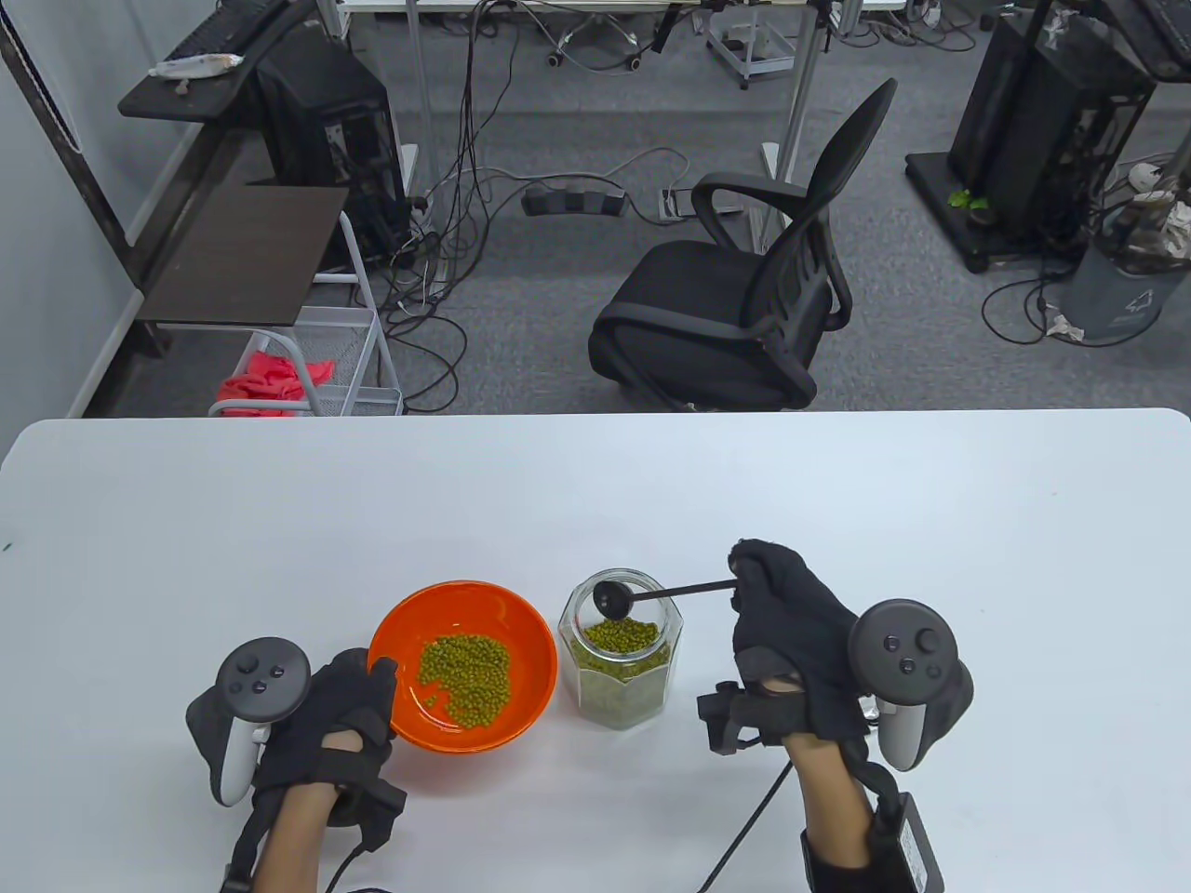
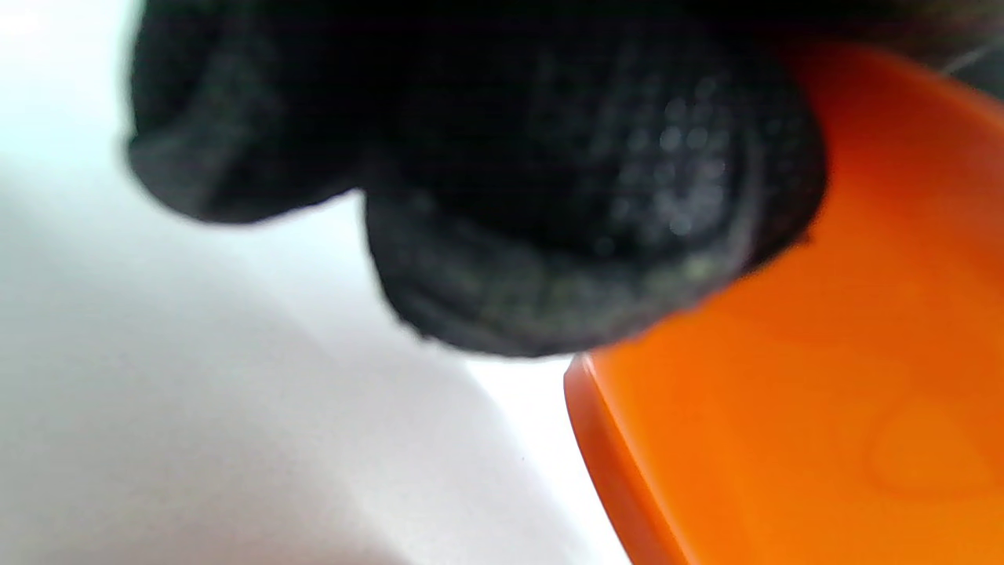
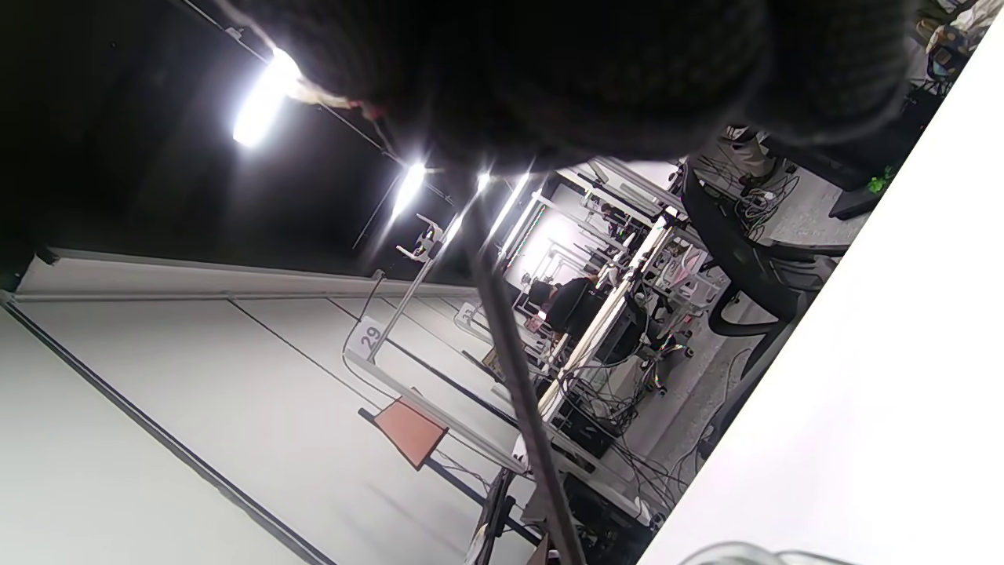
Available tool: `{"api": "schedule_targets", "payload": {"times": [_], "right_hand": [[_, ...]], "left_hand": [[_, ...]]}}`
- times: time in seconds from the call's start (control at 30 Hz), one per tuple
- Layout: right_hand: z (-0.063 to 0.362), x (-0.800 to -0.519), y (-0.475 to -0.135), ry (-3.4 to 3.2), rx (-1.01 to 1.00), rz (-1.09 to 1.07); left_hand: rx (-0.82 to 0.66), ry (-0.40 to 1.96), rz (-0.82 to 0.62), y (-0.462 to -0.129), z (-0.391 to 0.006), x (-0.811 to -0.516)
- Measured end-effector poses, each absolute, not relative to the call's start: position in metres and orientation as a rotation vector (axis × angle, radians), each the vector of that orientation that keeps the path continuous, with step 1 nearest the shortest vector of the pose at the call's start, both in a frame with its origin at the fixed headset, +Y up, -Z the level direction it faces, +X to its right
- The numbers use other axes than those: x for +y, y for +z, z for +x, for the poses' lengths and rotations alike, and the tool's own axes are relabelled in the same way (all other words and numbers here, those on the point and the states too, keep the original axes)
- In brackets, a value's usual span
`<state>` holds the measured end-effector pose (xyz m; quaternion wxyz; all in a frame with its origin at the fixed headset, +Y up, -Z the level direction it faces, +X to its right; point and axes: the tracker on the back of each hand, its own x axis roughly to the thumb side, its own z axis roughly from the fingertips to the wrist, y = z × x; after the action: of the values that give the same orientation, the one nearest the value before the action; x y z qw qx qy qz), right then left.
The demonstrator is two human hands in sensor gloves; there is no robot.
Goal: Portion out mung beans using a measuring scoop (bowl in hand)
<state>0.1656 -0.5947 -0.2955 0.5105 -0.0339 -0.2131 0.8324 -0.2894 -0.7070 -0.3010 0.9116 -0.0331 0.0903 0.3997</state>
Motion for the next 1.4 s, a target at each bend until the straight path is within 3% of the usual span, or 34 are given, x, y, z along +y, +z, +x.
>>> {"api": "schedule_targets", "payload": {"times": [0.37,0.8,1.0,1.4], "right_hand": [[0.139,-0.603,-0.301,2.207,-0.546,-0.043],[0.083,-0.628,-0.307,2.544,-0.506,0.148],[0.092,-0.641,-0.315,2.340,-0.344,0.077],[0.126,-0.646,-0.323,2.052,-0.253,-0.083]], "left_hand": [[0.185,0.822,-0.068,-0.301,-0.290,-0.707],[0.180,0.825,-0.061,-0.301,-0.290,-0.705],[0.177,0.822,-0.063,-0.301,-0.290,-0.706],[0.178,0.824,-0.064,-0.301,-0.290,-0.706]]}}
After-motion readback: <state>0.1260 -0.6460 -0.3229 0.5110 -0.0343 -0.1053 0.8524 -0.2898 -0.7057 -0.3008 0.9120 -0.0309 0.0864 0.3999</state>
